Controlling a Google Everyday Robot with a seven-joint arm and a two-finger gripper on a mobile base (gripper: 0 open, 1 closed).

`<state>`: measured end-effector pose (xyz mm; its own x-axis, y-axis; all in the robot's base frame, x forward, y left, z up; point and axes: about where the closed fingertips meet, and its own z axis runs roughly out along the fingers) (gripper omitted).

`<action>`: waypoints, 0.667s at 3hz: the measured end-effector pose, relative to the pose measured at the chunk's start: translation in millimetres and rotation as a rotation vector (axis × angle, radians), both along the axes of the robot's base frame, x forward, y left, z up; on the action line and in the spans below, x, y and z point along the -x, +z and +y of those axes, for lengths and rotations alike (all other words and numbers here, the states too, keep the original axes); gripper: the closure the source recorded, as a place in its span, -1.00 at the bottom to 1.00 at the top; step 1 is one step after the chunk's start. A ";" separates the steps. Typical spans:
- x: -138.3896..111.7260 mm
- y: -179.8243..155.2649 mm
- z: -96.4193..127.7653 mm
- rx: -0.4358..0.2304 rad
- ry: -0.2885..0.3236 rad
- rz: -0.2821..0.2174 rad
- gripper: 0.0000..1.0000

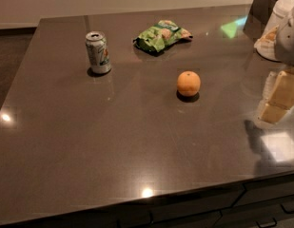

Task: Move orange near 7up can

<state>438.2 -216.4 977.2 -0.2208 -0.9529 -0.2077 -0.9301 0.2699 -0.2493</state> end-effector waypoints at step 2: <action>-21.5 -4.7 10.9 -0.048 -0.026 -0.013 -1.00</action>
Offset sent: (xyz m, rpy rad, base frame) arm 0.0551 0.0260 -0.0160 0.1242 -0.0142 -0.0673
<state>459.7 -205.5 972.5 -0.2423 -0.9357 -0.2564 -0.9194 0.3058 -0.2472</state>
